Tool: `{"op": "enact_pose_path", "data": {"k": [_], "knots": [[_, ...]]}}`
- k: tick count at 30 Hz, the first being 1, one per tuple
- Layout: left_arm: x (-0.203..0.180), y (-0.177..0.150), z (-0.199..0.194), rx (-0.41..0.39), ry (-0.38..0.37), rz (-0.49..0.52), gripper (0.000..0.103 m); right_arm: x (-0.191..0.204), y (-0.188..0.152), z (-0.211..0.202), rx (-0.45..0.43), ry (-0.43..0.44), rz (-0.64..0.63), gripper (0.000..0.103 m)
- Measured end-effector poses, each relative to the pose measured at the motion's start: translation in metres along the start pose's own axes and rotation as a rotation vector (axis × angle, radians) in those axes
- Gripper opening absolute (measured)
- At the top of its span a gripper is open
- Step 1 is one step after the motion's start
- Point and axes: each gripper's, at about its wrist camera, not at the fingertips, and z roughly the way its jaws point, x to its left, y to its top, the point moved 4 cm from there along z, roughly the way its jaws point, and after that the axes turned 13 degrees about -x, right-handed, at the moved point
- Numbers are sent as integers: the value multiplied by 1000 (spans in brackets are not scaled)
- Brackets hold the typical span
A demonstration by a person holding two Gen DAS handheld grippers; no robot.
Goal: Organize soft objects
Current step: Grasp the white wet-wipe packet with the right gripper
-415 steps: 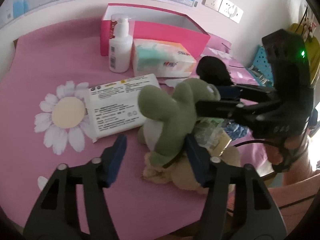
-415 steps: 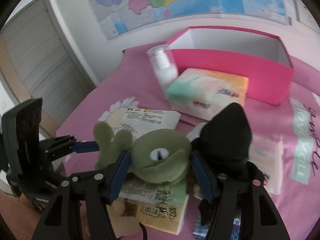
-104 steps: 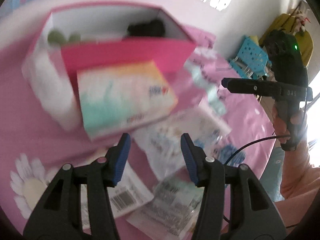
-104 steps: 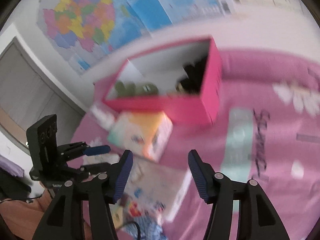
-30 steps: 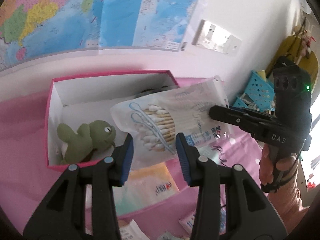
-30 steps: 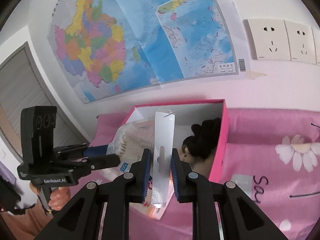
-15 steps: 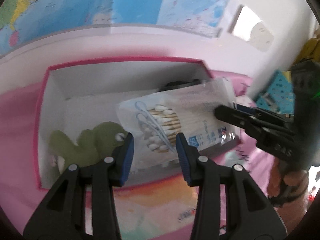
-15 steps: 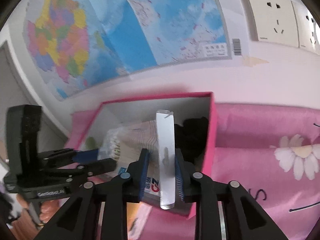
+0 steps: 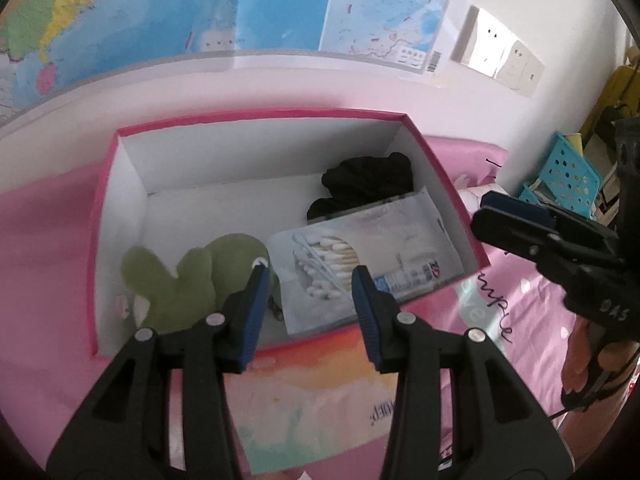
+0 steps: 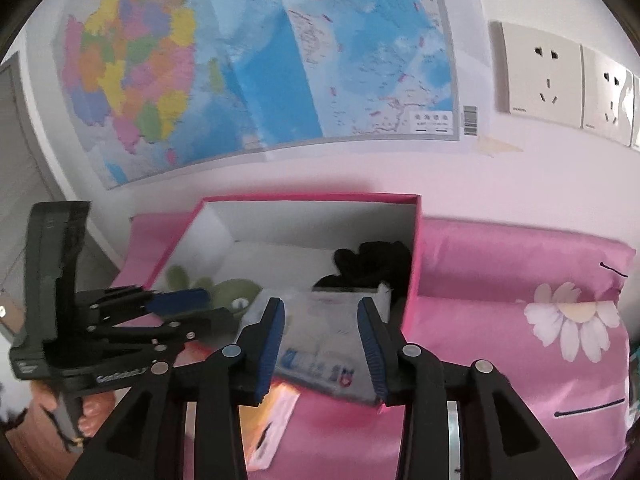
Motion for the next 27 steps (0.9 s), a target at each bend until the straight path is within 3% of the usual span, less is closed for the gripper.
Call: {"op": "enact_pose_path", "data": {"k": [9,15,20,27], "knots": [[-9,-19,-73,-102,-87,48,47,29,-4,-58,-44,192,29,49],[-4,-45,-119,-145,-115,63,50,55,-18,-94,-40,311,19,49],[16,-74,-142,-149,-58,74,59,73,-28,-122,-36,405,11,50],[56,-122,-147,-64,19,10,59,101,-56,-125,16,500,25,56]]}}
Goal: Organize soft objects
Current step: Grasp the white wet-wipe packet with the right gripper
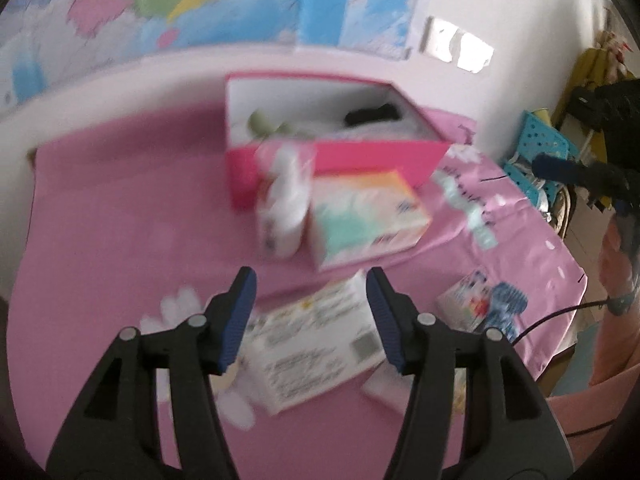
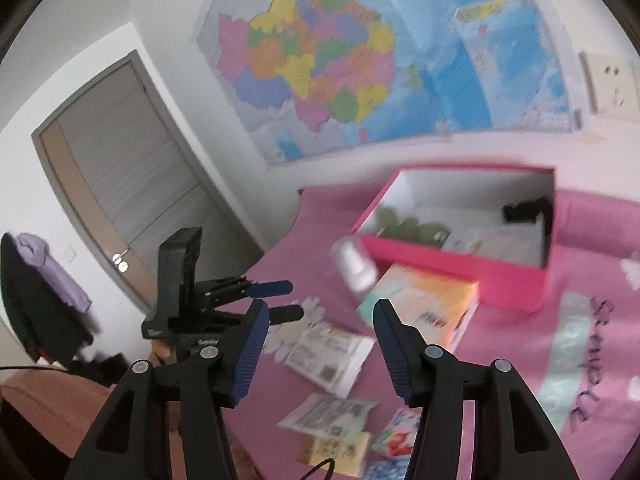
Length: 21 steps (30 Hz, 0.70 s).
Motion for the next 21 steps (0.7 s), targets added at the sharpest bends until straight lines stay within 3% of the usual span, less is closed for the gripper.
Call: {"op": "enact_pose_path", "data": {"k": [6,12,19,21], "knots": [[24,-44,10,108,5,-83,59,-3,-47,60,162,13,70,56],[35,-67,18,167,-37,-165,59,-21,-91,114,290,-67,111,56],[25,-77,31,224,-98,-166,60,-34,-115,141,337,-111,148,55],[23,-76,31,222,-102,-169,60,-34,-119,143,339,-115,144,43]]}}
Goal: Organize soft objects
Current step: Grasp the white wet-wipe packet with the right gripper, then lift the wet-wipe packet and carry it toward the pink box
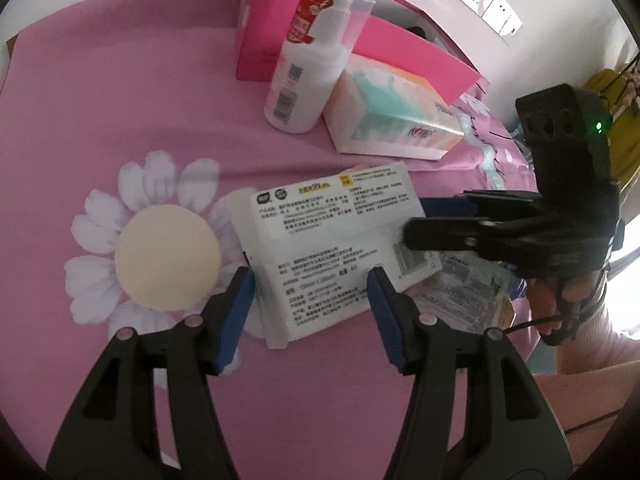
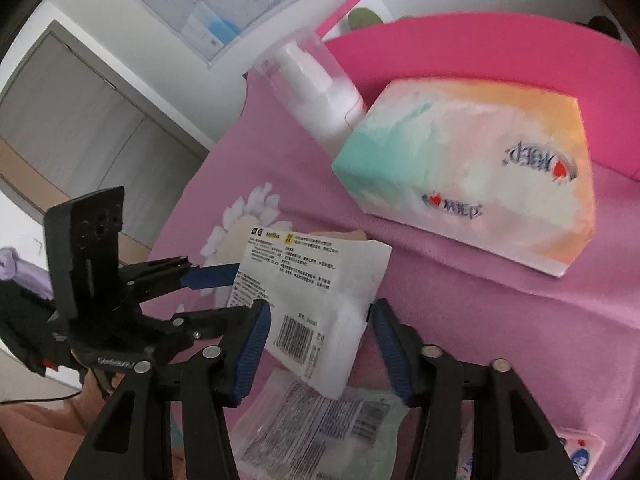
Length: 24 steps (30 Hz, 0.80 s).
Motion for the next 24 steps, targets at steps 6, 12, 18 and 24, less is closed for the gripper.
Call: {"op": "enact_pose_path", "data": {"k": [6,12,18,24], "knots": [[-13,5,-4,-23,-24,7,57,1,-1,-9,-21,-16,-20,29],[-37,22,-26,-95,-56,55,57,15,12,-40,-90,-6,-64,25],[-62,46,-41,-157,-88,110,57,24,30,-83,-175,-5,-101,25],[-83,72,-45,-199,-106,153,57,25,47,-111,-242,-27,-133,25]]}}
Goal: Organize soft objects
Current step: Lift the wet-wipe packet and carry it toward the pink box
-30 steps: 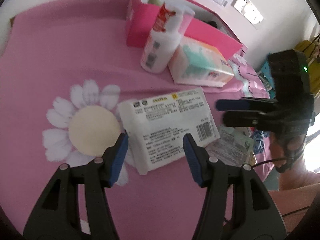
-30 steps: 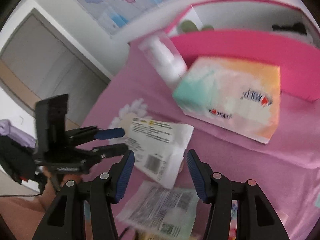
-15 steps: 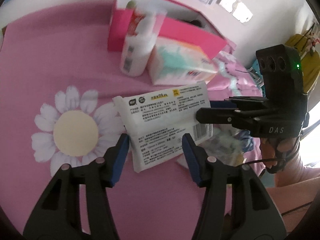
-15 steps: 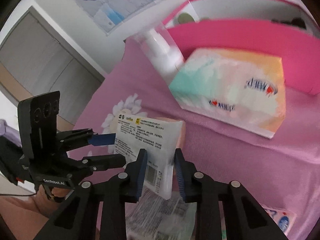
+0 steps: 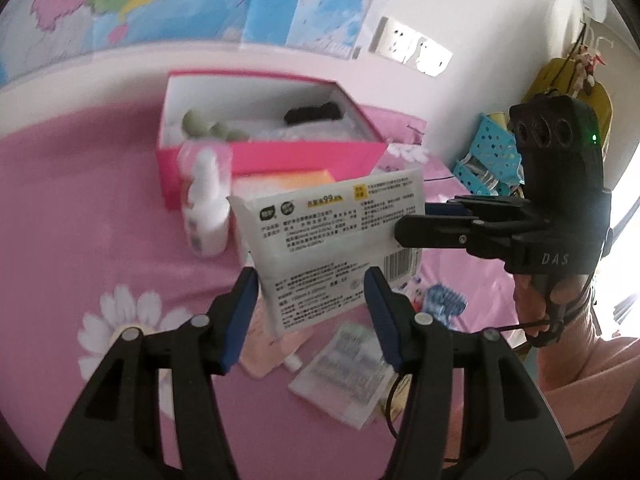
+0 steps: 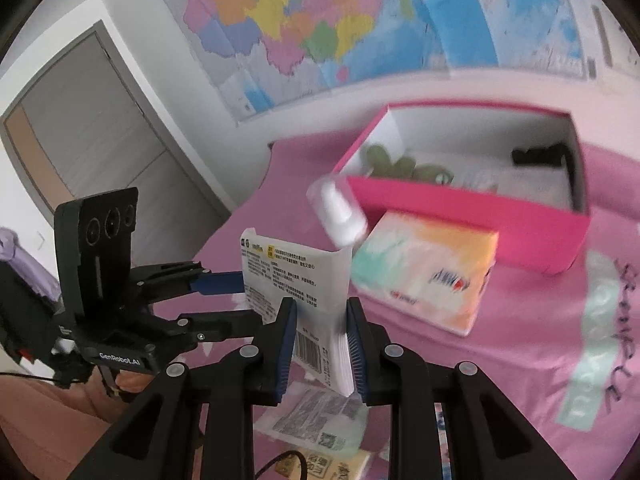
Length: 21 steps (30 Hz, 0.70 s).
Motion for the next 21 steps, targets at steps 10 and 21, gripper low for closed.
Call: {"op": "enact_pose_path", "data": {"k": [10,21], "knots": [[-24,47,31,-25,-13,56,57,-24,32,-32,-85,-47,2,25],[-20,106,106,40,18,2,57,-87,87,-26,-163,-132,73,25]]}}
